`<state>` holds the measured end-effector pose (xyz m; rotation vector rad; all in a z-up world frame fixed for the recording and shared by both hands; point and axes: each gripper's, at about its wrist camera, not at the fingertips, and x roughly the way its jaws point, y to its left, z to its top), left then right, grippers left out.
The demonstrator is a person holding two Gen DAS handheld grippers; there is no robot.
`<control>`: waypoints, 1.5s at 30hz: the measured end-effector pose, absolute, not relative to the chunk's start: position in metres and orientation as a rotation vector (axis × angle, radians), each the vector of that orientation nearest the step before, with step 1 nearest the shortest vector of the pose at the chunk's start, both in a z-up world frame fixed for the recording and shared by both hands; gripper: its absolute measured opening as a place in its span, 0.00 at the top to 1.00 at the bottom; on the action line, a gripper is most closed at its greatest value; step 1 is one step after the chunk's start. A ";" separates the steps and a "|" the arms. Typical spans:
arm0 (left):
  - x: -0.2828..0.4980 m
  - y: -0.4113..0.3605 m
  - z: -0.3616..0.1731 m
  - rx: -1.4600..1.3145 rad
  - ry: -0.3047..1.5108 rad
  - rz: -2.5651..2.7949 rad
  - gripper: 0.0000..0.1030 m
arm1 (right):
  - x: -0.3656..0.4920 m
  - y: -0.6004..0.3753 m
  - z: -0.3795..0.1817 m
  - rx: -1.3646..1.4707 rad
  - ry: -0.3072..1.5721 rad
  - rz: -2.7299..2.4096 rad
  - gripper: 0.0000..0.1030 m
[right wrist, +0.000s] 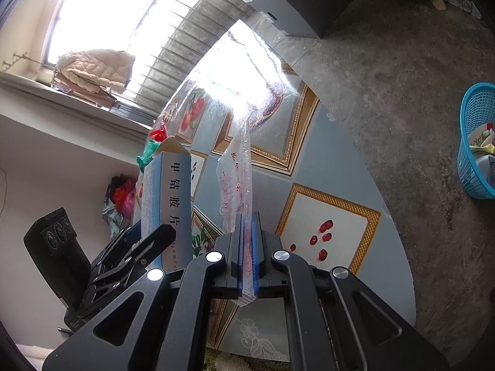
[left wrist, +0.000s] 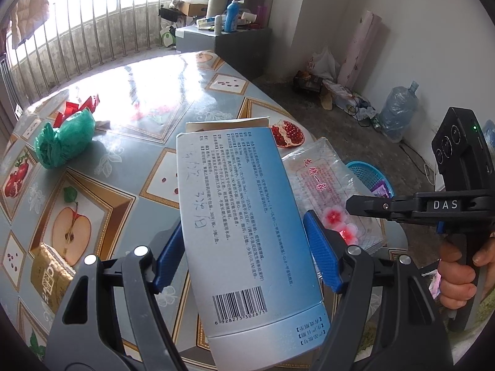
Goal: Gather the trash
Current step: 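Lift the white box and clear plastic bag off the table, then carry the box and bag over the blue wastebasket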
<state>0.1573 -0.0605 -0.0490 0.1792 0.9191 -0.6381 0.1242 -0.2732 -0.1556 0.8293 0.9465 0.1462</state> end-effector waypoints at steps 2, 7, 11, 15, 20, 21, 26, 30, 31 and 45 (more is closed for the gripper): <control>0.155 -0.060 -0.046 0.187 0.905 -0.634 0.33 | 0.123 -0.273 -0.153 0.826 0.939 0.145 0.95; 0.149 -0.060 -0.037 0.202 0.870 -0.629 0.33 | 0.117 -0.277 -0.148 0.818 0.916 0.139 0.95; 0.142 -0.061 -0.029 0.217 0.841 -0.627 0.33 | 0.110 -0.279 -0.143 0.812 0.891 0.134 0.95; 0.135 -0.063 -0.022 0.229 0.815 -0.628 0.33 | 0.103 -0.284 -0.136 0.809 0.860 0.131 0.95; 0.125 -0.068 -0.013 0.235 0.794 -0.640 0.33 | 0.094 -0.291 -0.129 0.812 0.821 0.127 0.95; 0.124 -0.069 -0.012 0.235 0.790 -0.645 0.33 | 0.091 -0.293 -0.127 0.813 0.813 0.124 0.95; 0.122 -0.073 -0.002 0.226 0.775 -0.679 0.33 | 0.082 -0.298 -0.118 0.819 0.771 0.100 0.95; 0.125 -0.081 0.006 0.231 0.769 -0.713 0.33 | 0.072 -0.301 -0.109 0.811 0.731 0.068 0.95; 0.126 -0.085 0.008 0.235 0.767 -0.721 0.33 | 0.070 -0.302 -0.107 0.812 0.719 0.063 0.95; 0.136 -0.168 0.017 0.313 0.782 -0.837 0.33 | 0.041 -0.355 -0.116 0.906 0.624 -0.017 0.95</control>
